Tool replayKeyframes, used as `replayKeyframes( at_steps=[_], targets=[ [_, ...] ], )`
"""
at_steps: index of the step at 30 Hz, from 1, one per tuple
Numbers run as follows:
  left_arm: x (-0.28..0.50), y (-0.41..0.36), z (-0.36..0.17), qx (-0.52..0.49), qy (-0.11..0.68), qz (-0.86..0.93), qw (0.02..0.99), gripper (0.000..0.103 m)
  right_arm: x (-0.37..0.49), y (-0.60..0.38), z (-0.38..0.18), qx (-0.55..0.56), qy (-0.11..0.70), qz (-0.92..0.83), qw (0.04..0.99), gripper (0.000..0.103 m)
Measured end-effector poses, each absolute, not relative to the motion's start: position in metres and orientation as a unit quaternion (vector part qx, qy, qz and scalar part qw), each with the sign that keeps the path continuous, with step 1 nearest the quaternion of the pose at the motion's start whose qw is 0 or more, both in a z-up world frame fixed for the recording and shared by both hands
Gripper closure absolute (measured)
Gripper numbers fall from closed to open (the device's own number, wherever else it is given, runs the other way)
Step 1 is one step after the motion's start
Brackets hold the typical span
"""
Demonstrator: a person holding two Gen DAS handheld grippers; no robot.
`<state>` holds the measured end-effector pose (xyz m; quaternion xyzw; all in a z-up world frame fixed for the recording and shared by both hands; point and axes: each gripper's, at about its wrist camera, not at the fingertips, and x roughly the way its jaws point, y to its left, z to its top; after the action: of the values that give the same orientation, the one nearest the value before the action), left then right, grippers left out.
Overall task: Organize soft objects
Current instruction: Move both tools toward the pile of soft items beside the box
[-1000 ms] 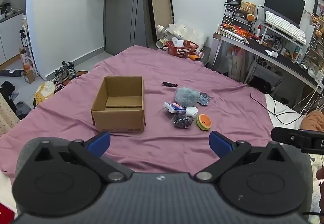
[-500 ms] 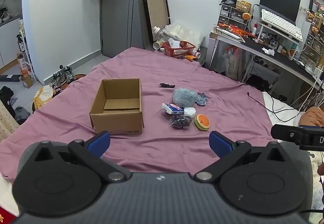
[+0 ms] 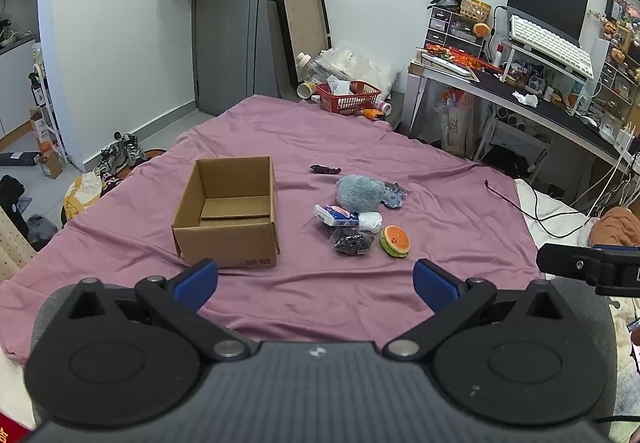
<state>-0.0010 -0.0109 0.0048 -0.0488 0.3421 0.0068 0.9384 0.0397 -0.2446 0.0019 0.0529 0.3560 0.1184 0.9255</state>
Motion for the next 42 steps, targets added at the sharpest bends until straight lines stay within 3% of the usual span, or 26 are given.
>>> replayKeyframes(
  at_steps=[42],
  targets=[
    [-0.0084, -0.0151, 0.0078, -0.057, 0.329, -0.005, 0.942, 0.0, 0.0329, -0.2505, 0.0017, 0.06, 0.347, 0.107, 0.93, 0.0]
  ],
)
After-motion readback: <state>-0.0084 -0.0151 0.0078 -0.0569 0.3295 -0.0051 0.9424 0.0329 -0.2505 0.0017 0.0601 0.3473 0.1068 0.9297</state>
